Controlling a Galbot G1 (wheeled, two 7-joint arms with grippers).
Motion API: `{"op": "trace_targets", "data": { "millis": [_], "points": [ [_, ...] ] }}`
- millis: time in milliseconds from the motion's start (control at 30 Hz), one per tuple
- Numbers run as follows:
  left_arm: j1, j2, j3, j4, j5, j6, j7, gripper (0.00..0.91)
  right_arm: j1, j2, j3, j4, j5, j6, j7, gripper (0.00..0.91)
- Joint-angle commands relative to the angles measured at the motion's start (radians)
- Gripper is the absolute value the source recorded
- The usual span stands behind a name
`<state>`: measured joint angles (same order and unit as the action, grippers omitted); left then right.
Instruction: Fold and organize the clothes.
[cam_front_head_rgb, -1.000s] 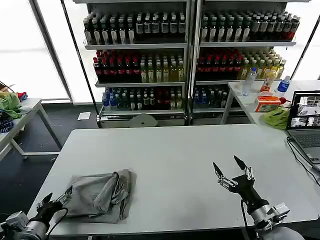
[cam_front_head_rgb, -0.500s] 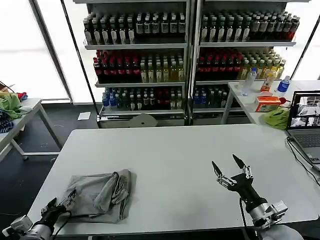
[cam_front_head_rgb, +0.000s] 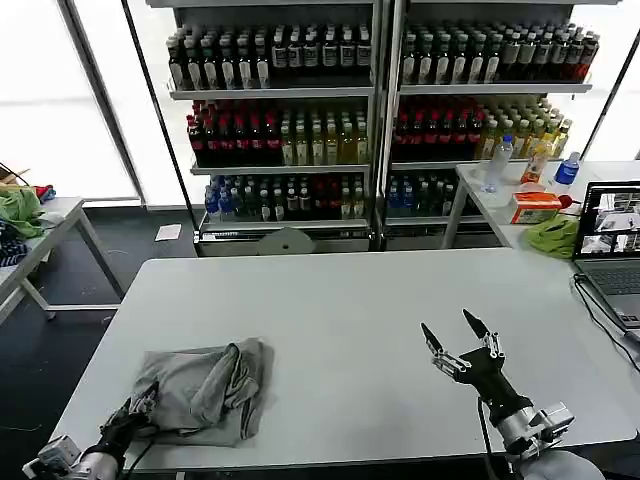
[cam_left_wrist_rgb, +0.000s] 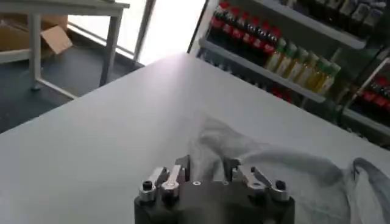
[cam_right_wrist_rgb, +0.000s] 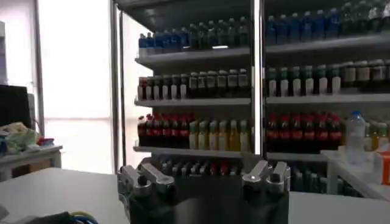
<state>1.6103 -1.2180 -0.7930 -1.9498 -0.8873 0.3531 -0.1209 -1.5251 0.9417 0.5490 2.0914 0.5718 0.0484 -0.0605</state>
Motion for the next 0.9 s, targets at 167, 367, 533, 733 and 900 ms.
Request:
{"op": "trace_targets", "data": {
  "millis": [167,367,533,733,900],
  "points": [
    [0.008,-0.017,-0.040,-0.031,-0.033,-0.022,-0.015,0.010,0.011,-0.016,-0.007,-0.005,0.002,0.004,-0.003,0.907],
    [0.031,-0.064,-0.189,-0.082,-0.054,-0.031,-0.018,0.010,0.044,-0.008,-0.033,-0.009,0.011,-0.003,0.004,0.907],
    [0.067,-0.044,-0.338,-0.103,-0.038,-0.038,-0.001,0.010,0.054,-0.022,-0.052,-0.011,0.010,0.000,0.002,0.907],
    [0.069,0.099,-0.556,-0.084,-0.031,-0.006,0.043,0.010,0.065,-0.030,-0.064,-0.012,0.020,0.000,0.006,0.907],
    [0.138,0.222,-0.622,-0.110,0.053,-0.022,0.079,0.010,0.101,-0.043,-0.095,-0.035,0.021,0.015,0.015,0.907]
  ]
}}
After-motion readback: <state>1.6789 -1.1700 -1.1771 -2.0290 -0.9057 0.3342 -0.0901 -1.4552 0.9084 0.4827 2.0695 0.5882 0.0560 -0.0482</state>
